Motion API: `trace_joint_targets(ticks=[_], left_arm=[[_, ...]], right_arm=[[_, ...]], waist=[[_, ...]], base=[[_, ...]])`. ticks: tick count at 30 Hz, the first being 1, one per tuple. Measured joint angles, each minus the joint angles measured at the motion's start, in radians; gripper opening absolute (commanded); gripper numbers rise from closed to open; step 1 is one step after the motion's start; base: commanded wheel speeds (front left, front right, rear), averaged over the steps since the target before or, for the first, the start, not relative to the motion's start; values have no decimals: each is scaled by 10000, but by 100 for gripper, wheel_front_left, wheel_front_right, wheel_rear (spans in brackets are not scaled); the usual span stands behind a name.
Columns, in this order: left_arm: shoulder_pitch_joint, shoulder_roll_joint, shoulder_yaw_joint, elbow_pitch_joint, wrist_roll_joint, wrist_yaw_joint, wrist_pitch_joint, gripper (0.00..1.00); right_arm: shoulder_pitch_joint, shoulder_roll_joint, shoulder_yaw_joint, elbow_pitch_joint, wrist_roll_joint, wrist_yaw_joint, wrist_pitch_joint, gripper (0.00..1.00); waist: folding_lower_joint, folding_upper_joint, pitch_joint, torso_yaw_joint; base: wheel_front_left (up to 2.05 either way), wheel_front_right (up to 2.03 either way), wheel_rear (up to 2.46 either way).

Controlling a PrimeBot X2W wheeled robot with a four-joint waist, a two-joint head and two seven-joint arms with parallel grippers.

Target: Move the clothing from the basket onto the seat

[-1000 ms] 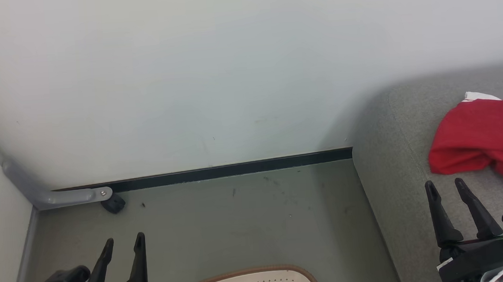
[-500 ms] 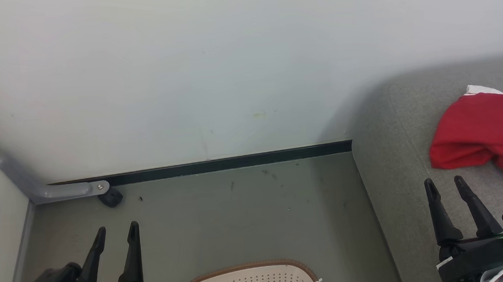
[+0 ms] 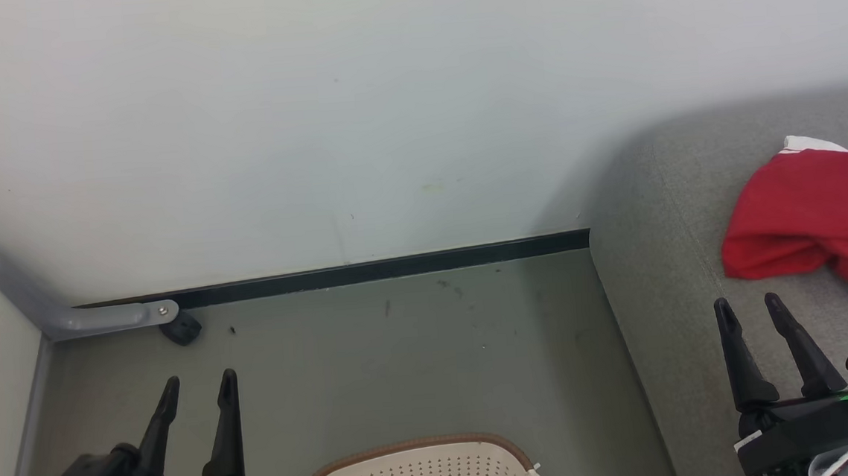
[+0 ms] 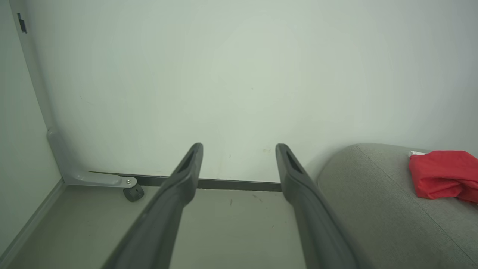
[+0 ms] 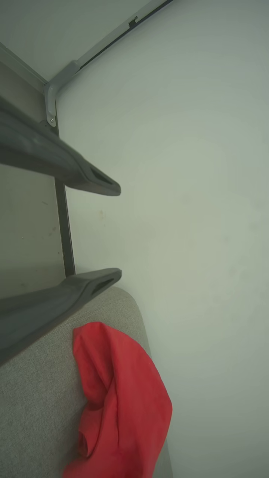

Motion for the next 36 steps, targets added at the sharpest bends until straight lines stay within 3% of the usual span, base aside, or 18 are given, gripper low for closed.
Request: trace_joint_targets(ticks=[5, 13, 23, 36], left_arm=[[10, -10, -322, -138, 205, -42, 0, 100], [-318, 222, -997, 255, 700, -527, 293, 100], [-1162, 447, -1921, 1825, 1237, -1158, 1229, 100], [-2431, 552, -2901, 4132, 1898, -1601, 2276, 100]], right_arm=[[-19, 12, 23, -240, -48, 2, 0, 100], [-576, -42, 244, -633, -263, 44, 19, 100], [-1208, -12, 267, -959, -405, 42, 81, 100], [-2322, 25, 374, -1379, -642, 40, 81, 100]], waist=[[0, 0, 197, -24], [1, 0, 860, -140], [2, 0, 2049, -470], [2, 1, 3745, -1147]], base=[[0, 0, 0], [0, 0, 0], [0, 0, 0], [0, 0, 0]])
